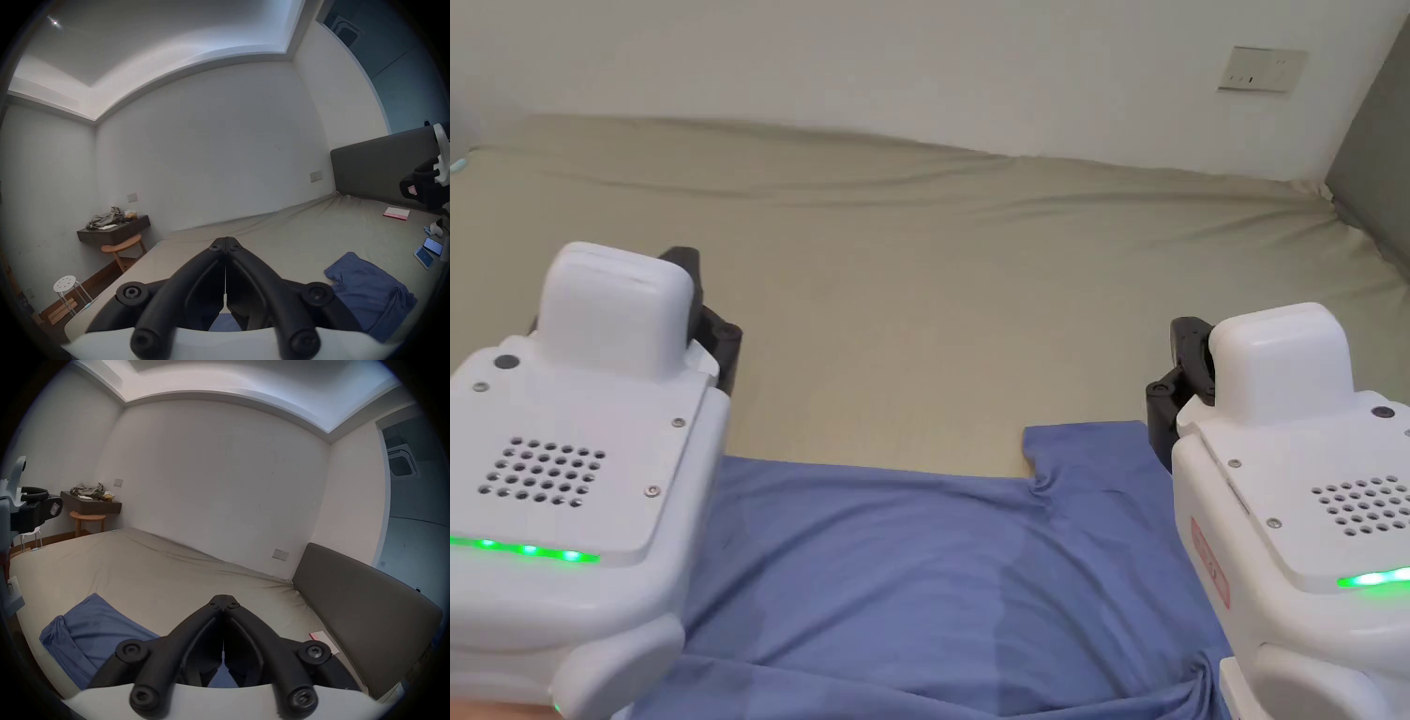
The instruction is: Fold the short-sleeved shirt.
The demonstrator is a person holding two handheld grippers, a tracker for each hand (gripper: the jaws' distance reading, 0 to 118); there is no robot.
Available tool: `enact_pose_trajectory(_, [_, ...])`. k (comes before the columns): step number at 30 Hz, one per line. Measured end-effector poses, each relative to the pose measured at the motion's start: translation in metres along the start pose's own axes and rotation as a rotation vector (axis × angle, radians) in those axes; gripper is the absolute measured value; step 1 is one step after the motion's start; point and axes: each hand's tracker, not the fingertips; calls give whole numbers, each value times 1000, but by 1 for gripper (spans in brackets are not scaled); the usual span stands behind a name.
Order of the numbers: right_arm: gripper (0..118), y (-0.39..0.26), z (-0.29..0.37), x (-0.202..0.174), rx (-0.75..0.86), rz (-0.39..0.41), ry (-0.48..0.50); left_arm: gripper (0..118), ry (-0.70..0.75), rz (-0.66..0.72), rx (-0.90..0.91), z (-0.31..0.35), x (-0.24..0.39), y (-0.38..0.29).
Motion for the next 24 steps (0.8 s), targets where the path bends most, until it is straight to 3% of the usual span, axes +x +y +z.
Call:
enact_pose_trajectory(5, [2,-19,-18,0,-51,8,8,0,-36,19,-152,-30,-1,-37])
enact_pose_trajectory(8, [2,-34,-32,3,-91,4,-1,0,-55,29,-347,-68,-9,-87])
enact_pose_trajectory(11, [2,-52,-50,11,-148,-13,-6,0,-90,128,-566,-115,-30,-156])
enact_pose_trajectory(12, [2,-58,-54,13,-170,-19,-8,6,-62,150,-635,-132,-39,-180])
enact_pose_trajectory(14, [2,-67,-64,20,-199,-22,-15,81,8,151,-705,-159,-54,-214])
enact_pose_trajectory(15, [2,-72,-69,24,-213,-20,-25,96,43,149,-770,-173,-62,-231])
enact_pose_trajectory(24, [2,-103,-107,59,-351,1,-87,111,-18,198,-819,-268,-88,-266])
